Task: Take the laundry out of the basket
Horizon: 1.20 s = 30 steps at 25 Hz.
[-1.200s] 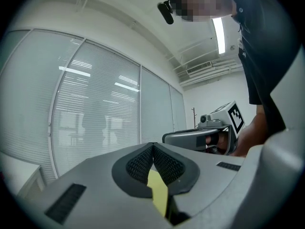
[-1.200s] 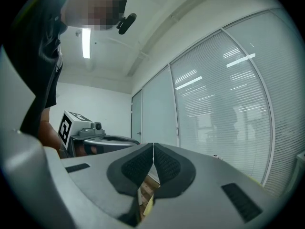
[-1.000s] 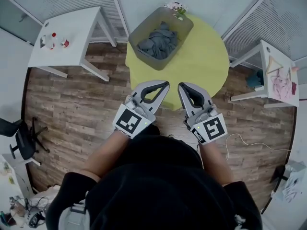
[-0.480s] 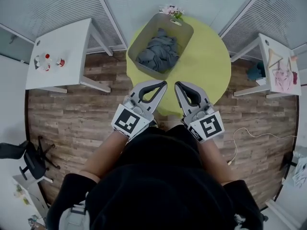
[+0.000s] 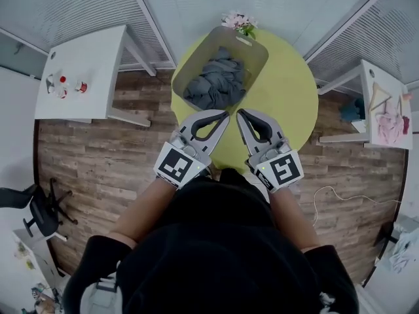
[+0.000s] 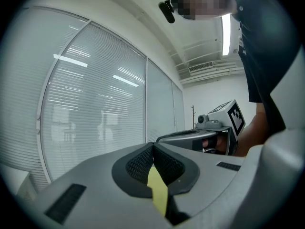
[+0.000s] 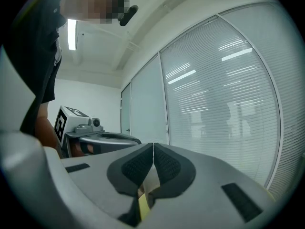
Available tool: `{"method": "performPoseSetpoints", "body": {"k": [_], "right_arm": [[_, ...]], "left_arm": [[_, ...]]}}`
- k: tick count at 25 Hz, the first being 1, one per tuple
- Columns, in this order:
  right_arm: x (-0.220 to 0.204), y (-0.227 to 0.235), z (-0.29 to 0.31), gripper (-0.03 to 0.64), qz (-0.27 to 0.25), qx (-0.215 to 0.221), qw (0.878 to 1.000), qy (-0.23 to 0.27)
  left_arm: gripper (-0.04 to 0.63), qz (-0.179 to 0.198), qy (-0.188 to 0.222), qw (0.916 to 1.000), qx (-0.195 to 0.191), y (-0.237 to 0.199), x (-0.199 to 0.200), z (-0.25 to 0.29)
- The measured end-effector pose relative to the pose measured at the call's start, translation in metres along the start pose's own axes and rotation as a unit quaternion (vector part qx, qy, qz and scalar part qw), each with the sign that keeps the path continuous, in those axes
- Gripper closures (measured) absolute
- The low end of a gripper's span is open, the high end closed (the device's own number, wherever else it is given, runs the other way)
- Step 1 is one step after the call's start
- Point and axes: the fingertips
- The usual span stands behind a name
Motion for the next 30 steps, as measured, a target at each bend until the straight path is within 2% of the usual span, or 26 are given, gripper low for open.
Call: {"method": "performPoseSetpoints", "body": {"k": [4,11,18,22,27,30], "right_arm": [[-0.007,0.026,0.017,0.594,-0.002,0.015,1.0,-0.016],[-0.023,0.062,0.046,0.594,-0.004,0.038,0.999,-0.029],[-0.037,0.092,0.072,0.594,0.0,0.049,0.998,-0.034],[-0.045,0.098,0.088,0.594,-0.004,0.053,0.998,-0.043],[-0.051,0.095,0.112,0.594,-0.004,0.047,0.998,-0.051],[-0.054,0.091,0.125,0.594,-0.012,0.039,0.998,-0.055]], "left_arm": [[0.586,-0.001,-0.013,0.9997,0.018,-0.023,0.0,0.022],[0.586,0.016,-0.07,0.9964,0.046,-0.06,-0.013,0.055],[0.585,-0.003,-0.111,0.9916,0.067,-0.09,-0.039,0.082],[0.584,-0.03,-0.155,0.9854,0.064,-0.108,-0.062,0.084],[0.584,-0.041,-0.206,0.9764,0.052,-0.133,-0.093,0.081],[0.584,-0.07,-0.247,0.965,0.053,-0.147,-0.123,0.077]]}}
Point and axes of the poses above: the fingertips, and each gripper's own axes: z forward along the fingers, y to its right, x out of its top, and after that the axes turned 13 degrees about -x, right-handed
